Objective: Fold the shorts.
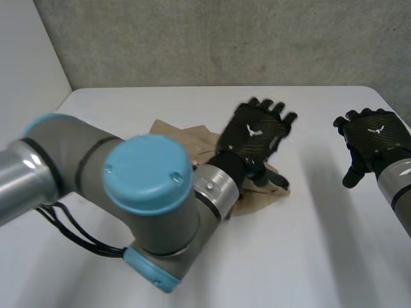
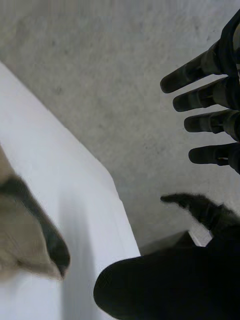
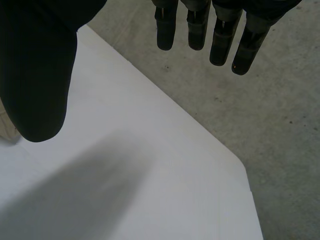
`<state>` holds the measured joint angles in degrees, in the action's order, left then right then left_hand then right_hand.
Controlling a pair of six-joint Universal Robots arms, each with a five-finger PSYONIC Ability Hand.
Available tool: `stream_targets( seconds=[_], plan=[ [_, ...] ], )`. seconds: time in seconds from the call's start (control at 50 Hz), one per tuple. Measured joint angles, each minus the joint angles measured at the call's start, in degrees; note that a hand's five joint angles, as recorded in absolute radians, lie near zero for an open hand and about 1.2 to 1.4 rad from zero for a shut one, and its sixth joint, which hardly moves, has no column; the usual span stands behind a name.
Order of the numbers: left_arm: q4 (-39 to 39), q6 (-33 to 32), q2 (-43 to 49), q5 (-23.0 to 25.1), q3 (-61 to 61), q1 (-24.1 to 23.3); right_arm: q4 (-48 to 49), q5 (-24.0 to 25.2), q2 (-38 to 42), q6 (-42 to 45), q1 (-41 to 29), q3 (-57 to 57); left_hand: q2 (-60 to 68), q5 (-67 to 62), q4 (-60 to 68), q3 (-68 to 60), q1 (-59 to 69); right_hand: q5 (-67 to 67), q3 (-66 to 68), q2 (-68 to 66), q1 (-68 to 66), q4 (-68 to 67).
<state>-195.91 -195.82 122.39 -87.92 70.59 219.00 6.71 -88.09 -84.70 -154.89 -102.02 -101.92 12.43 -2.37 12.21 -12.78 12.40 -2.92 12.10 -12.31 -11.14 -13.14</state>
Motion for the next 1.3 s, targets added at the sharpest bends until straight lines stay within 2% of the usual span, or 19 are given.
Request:
stream_targets(
  seconds=[0.12, 0.16, 0.2, 0.22, 0.3, 0.32, 0.42, 0.5, 0.52, 0.56, 0.58, 0.62, 0.74, 0.8, 0.88, 0.94, 1.0, 1.08, 1.3],
  plan=[
    [0.2, -1.8, -8.5, -2.3, 5.0, 5.1, -0.3, 0.9, -0.1, 0.3, -0.2, 0.9, 0.0, 0.0, 0.0, 0.0, 0.0, 0.0, 0.0, 0.0, 0.0, 0.0],
    [0.3, -1.8, -14.0, -3.6, 9.0, 9.1, -1.0, 2.5, -0.1, 0.5, -1.2, 2.2, 0.0, 0.0, 0.0, 0.0, 0.0, 0.0, 0.0, 0.0, 0.0, 0.0],
    [0.3, -1.8, -15.0, -3.8, 9.7, 9.8, -1.2, 2.7, -0.1, 0.5, -1.4, 2.4, 0.0, 0.0, 0.0, 0.0, 0.0, 0.0, 0.0, 0.0, 0.0, 0.0],
    [0.4, -1.7, -18.7, -4.4, 12.9, 12.6, -2.5, 4.6, -0.1, 0.5, -2.8, 3.6, 0.0, 0.0, 0.0, 0.0, 0.0, 0.0, 0.0, 0.0, 0.0, 0.0],
    [2.0, -1.6, -25.4, -5.0, 20.0, 18.7, -6.7, 9.6, 0.3, 0.2, -8.2, 7.1, 0.0, 0.0, 0.0, 0.0, 0.0, 0.0, 0.0, 0.0, 0.0, 0.0],
    [2.0, -1.6, -25.4, -5.0, 20.0, 18.7, -6.7, 9.6, 0.3, 0.2, -8.2, 7.1, 0.0, 0.0, 0.0, 0.0, 0.0, 0.0, 0.0, 0.0, 0.0, 0.0],
    [3.8, -1.3, -29.8, -5.0, 26.7, 25.2, -10.3, 12.9, 2.8, -0.2, -16.6, 10.8, 0.0, 0.0, 0.0, 0.0, 0.0, 0.0, 0.0, 0.0, 0.0, 0.0],
    [4.1, -1.2, -30.7, -4.5, 30.2, 29.9, -10.9, 11.0, 7.5, -1.2, -24.1, 14.7, 0.0, 0.0, 0.0, 0.0, 0.0, 0.0, 0.0, 0.0, 0.0, 0.0],
    [4.1, -1.2, -30.8, -4.3, 31.6, 32.2, -11.0, 9.0, 10.3, -2.1, -27.9, 17.1, 0.0, 0.0, 0.0, 0.0, 0.0, 0.0, 0.0, 0.0, 0.0, 0.0],
    [4.1, -1.2, -30.8, -4.2, 32.0, 32.9, -11.0, 8.3, 11.2, -2.4, -29.1, 17.9, 0.0, 0.0, 0.0, 0.0, 0.0, 0.0, 0.0, 0.0, 0.0, 0.0],
    [4.1, -1.2, -30.5, -3.9, 33.3, 35.3, -10.9, 5.4, 14.8, -3.4, -33.0, 21.3, 0.0, 0.0, 0.0, 0.0, 0.0, 0.0, 0.0, 0.0, 0.0, 0.0],
    [4.0, -1.2, -30.4, -3.7, 33.8, 36.2, -10.9, 4.4, 16.0, -3.8, -34.2, 22.4, 0.0, 0.0, 0.0, 0.0, 0.0, 0.0, 0.0, 0.0, 0.0, 0.0],
    [3.9, -1.1, -29.7, -0.4, 36.1, 41.6, -10.7, -2.0, 26.5, -5.3, -41.1, 33.0, 0.0, 0.0, 0.0, 0.0, 0.0, 0.0, 0.0, 0.0, 0.0, 0.0],
    [3.9, -1.1, -29.6, 0.7, 36.5, 42.5, -10.7, -2.7, 28.4, -5.4, -41.9, 35.0, 0.0, 0.0, 0.0, 0.0, 0.0, 0.0, 0.0, 0.0, 0.0, 0.0],
    [3.8, -0.7, -29.4, 4.4, 37.7, 44.1, -11.5, -5.2, 34.9, -5.1, -43.3, 41.9, 0.0, 0.0, 0.0, 0.0, 0.0, -1.8, 2.2, -2.0, -1.2, -1.2],
    [3.8, -0.3, -29.2, 5.5, 38.2, 43.9, -13.0, -7.4, 37.6, -4.7, -43.4, 44.9, 0.0, 0.0, 0.0, 0.0, 0.0, -31.2, 33.2, -34.7, -28.8, -32.1],
    [3.7, -0.1, -28.9, 6.2, 38.5, 43.7, -14.5, -9.3, 38.5, -4.4, -43.1, 46.2, 0.0, 0.0, 0.0, 0.0, 0.0, -49.6, 51.3, -51.9, -42.0, -50.6],
    [3.6, -0.1, -28.2, 7.0, 38.4, 43.5, -15.6, -10.7, 37.7, -4.4, -42.4, 46.3, 0.0, 0.0, 0.0, 0.0, 0.0, -52.9, 54.7, -54.6, -43.9, -54.0],
    [2.9, -0.3, -18.6, 13.1, 36.4, 43.0, -14.2, -9.9, 21.8, -4.4, -35.4, 35.7, 0.0, 0.0, 0.0, 0.0, 0.0, -53.0, 55.0, -54.6, -43.9, -54.1]
  ],
)
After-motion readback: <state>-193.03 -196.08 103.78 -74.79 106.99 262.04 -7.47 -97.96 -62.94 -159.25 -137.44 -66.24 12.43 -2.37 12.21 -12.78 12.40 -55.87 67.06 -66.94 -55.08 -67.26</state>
